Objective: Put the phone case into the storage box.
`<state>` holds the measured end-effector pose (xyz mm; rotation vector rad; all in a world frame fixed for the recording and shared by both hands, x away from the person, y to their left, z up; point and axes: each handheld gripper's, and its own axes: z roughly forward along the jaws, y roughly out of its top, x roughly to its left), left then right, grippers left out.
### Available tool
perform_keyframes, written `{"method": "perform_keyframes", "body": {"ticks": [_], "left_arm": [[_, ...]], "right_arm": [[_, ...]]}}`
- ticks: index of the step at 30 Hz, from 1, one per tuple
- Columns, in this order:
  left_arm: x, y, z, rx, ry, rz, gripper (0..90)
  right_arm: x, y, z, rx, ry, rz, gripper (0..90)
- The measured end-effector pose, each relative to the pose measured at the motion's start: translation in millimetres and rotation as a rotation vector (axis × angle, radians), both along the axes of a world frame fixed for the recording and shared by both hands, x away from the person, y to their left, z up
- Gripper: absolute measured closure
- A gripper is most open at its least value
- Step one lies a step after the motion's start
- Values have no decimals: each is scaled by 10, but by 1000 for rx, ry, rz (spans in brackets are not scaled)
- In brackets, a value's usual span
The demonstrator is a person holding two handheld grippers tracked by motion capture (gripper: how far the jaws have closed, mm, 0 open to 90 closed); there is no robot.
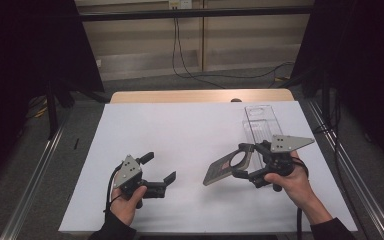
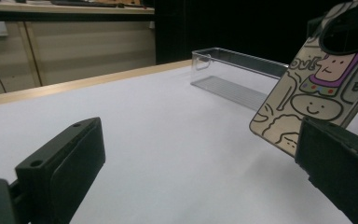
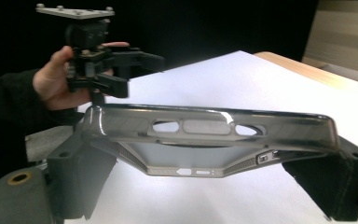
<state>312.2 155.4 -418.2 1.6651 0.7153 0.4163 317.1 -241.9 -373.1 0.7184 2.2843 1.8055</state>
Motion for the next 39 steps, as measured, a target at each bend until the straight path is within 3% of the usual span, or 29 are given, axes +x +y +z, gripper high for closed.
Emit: {"method": "perform_keyframes", "body": {"ticks": [4, 7, 13, 16, 21, 28, 30, 32, 39], "left_arm": [[-38, 78, 27, -17, -27, 45, 16], [-55, 137, 22, -5, -36, 70, 13], [-74, 296, -19, -19, -17, 97, 11], [-92, 363, -57, -18, 8, 140, 9], [-118, 455, -68, -9, -9, 184, 14], [-152, 636, -141, 6, 13, 246, 26], [-181, 699, -127, -26, 2, 273, 28], [-217, 746, -117, -6, -19, 307, 31], [-252, 796, -154, -8, -9, 287, 25]], "right_arm": [[17, -35, 0, -1, 12, -36, 119], [19, -59, 9, 7, 14, -49, 119], [29, -119, 31, 14, 15, -83, 119], [41, -131, 27, 23, 21, -91, 119], [44, -143, 47, 17, 19, -116, 119], [69, -170, 71, 9, 12, -153, 119], [90, -167, 59, 22, 6, -144, 119], [111, -163, 61, 18, 4, -162, 119], [159, -226, 135, -9, -2, -204, 119]]}}
